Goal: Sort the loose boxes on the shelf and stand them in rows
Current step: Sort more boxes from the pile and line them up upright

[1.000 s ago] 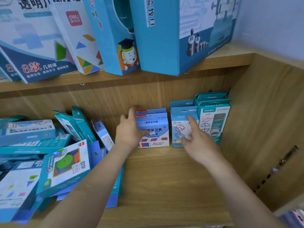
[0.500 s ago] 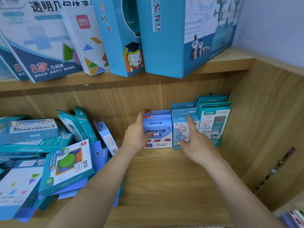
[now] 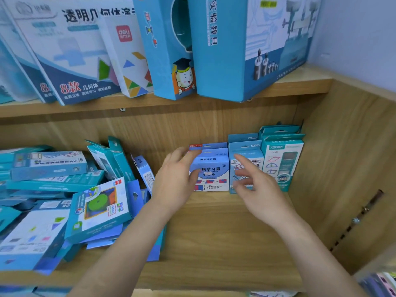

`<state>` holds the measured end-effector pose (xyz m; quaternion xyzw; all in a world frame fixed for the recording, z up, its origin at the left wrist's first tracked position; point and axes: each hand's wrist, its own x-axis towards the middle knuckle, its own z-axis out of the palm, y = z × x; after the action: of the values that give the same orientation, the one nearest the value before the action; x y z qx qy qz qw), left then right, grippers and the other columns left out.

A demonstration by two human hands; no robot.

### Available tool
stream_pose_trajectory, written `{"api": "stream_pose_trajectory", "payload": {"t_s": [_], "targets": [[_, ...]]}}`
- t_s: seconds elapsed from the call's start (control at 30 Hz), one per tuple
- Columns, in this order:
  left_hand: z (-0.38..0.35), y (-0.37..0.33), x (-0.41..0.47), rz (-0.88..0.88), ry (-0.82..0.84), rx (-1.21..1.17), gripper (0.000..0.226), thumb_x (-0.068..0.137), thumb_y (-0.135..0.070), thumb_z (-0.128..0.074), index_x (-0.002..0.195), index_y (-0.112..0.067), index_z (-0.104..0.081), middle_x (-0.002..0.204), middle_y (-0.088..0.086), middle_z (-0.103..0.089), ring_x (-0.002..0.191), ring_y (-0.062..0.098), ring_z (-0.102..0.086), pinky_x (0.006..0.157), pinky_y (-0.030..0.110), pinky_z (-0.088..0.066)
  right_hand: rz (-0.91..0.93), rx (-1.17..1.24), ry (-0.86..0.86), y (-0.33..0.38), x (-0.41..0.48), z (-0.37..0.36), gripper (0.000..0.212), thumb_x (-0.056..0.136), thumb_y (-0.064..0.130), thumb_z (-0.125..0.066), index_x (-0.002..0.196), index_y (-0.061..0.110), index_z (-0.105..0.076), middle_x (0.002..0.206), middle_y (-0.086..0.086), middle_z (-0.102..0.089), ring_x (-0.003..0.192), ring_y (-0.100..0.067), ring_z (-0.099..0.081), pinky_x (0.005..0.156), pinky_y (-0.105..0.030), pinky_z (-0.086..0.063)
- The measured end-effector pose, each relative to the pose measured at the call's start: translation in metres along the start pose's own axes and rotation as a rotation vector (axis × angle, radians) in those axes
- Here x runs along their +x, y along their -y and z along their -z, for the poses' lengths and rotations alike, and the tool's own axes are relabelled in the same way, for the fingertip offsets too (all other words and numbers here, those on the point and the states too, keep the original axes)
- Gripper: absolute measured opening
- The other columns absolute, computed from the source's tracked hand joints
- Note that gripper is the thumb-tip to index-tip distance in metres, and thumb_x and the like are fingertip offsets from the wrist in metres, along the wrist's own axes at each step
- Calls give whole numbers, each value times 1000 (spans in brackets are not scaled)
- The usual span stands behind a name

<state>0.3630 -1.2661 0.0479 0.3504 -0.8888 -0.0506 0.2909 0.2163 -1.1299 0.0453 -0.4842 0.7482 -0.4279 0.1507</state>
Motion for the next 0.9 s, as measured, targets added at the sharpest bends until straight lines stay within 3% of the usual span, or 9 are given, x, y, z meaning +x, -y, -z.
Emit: {"api": "stream_pose_trajectory", "payload": {"t_s": [0.13,0.23,0.33,0.43,0.53,0.6,0.7,0.8,0.9], "targets": [[36,5,-34,-56,-85,-33,21,90,-23,-56,108,-22,-67,109,-6,-65,98,18,-59,82,31,-49,67,192,-8,7,-8,-12,38,89,15,-60,116,41,-58,98,14,-68,85,4,-61,80,-16,-47],[62,16,-62,-24,-95,-52,29,90,-35,-43,99,-25,-68,99,-12,-67,90,10,-60,78,25,-47,100,271,18,17,-15,-21,36,87,12,-62,93,47,-61,88,12,-70,78,-1,-63,74,-18,-48],[86,38,-89,61,-83,-7,30,88,-33,-43,99,-24,-70,98,-11,-69,83,12,-63,72,28,-52,124,306,42,32,-22,-31,32,87,14,-63,86,46,-64,83,10,-71,79,-10,-65,75,-25,-51],[106,71,-112,131,-89,65,25,83,-22,-51,97,-24,-71,98,-8,-71,86,16,-65,73,26,-50,142,304,63,48,-31,-46,28,87,14,-63,88,41,-66,83,9,-72,80,-11,-66,75,-23,-51],[121,105,-129,156,-80,110,22,81,-23,-54,94,-24,-72,95,-7,-71,90,9,-58,75,19,-40,168,275,72,66,-41,-70,29,88,13,-63,87,42,-65,83,16,-71,79,-4,-64,72,-16,-49],[129,127,-138,164,-38,118,22,81,-28,-56,95,-24,-71,98,-7,-70,94,9,-55,78,19,-37,186,257,67,79,-46,-91,30,88,11,-63,88,41,-65,82,19,-70,76,-1,-62,67,-12,-47],[140,164,-154,187,87,135,40,82,-50,-48,109,-27,-68,114,-6,-66,107,17,-58,88,27,-45,186,238,63,97,-53,-129,28,87,8,-62,99,32,-69,89,18,-68,75,-3,-62,68,-21,-49],[151,197,-167,200,255,128,56,80,-62,-46,129,-34,-54,137,-8,-51,127,14,-44,102,30,-38,207,141,76,112,-57,-169,35,85,11,-64,115,29,-64,110,22,-59,104,3,-55,89,-22,-45],[153,225,-177,162,368,100,71,76,-72,-39,139,-40,-38,149,-12,-35,136,11,-31,109,28,-29,241,-17,106,127,-62,-200,57,82,25,-65,133,38,-46,137,10,-44,132,-8,-37,108,-18,-27]]}}
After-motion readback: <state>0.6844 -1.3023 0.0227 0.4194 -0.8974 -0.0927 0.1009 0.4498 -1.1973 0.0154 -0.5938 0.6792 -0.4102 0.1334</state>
